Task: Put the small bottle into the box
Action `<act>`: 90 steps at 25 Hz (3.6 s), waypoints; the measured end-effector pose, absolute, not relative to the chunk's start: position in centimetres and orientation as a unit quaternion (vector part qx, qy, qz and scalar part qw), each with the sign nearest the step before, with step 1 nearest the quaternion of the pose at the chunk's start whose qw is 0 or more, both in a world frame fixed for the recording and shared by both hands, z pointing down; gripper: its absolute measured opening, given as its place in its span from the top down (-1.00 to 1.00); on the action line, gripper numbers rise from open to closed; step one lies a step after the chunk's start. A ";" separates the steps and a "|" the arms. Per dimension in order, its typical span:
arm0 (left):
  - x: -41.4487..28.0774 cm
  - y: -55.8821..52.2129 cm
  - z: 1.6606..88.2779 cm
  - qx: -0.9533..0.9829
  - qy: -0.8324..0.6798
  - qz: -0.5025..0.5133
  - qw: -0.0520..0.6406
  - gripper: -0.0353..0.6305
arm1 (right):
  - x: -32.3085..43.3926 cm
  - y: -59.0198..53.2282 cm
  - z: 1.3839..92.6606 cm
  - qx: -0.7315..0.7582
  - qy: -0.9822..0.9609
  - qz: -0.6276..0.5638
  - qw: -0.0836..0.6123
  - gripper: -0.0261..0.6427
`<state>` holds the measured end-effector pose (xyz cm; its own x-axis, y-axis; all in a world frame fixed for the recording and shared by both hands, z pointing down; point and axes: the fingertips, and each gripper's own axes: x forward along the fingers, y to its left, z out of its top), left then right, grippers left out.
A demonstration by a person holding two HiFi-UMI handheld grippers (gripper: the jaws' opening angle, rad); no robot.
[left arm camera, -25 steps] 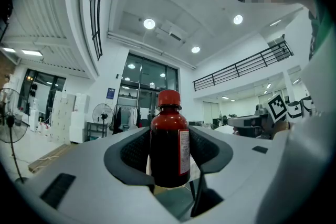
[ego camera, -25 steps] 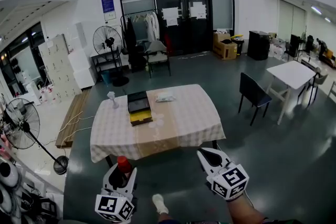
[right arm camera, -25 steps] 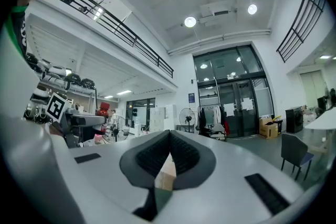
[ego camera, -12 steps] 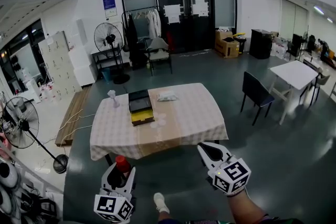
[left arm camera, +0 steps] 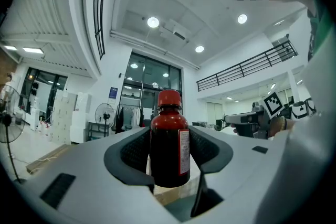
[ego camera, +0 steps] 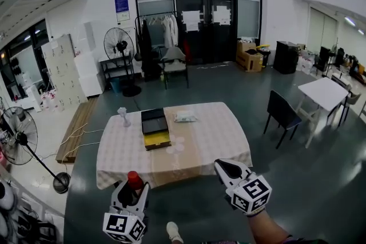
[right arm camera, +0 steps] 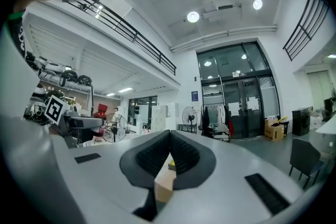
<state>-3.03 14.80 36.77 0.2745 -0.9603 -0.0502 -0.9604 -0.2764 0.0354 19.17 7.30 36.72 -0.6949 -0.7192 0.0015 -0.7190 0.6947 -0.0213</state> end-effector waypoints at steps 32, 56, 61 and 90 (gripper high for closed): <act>-27.2 -12.5 37.7 -0.800 0.598 0.019 -0.043 0.17 | -5.1 -18.9 35.4 -0.380 0.924 -0.038 -0.018 0.90; -27.5 -20.4 39.9 -0.771 0.632 0.017 -0.078 0.17 | -7.0 -29.7 36.6 -0.326 0.944 -0.052 -0.016 0.90; -25.9 -23.7 38.9 -0.760 0.645 0.020 -0.079 0.17 | -6.5 -33.7 36.0 -0.302 0.952 -0.051 -0.006 0.90; -19.6 -39.9 60.0 -0.712 0.630 -0.028 -0.310 0.17 | -5.7 -44.5 45.3 -0.227 0.966 -0.118 -0.039 0.90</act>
<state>-19.61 -39.90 60.04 0.2054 -0.8789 0.4305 -0.9141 -0.0151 0.4053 -5.66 -44.48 45.32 -0.8943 -0.4287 0.1283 -0.4470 0.8692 -0.2113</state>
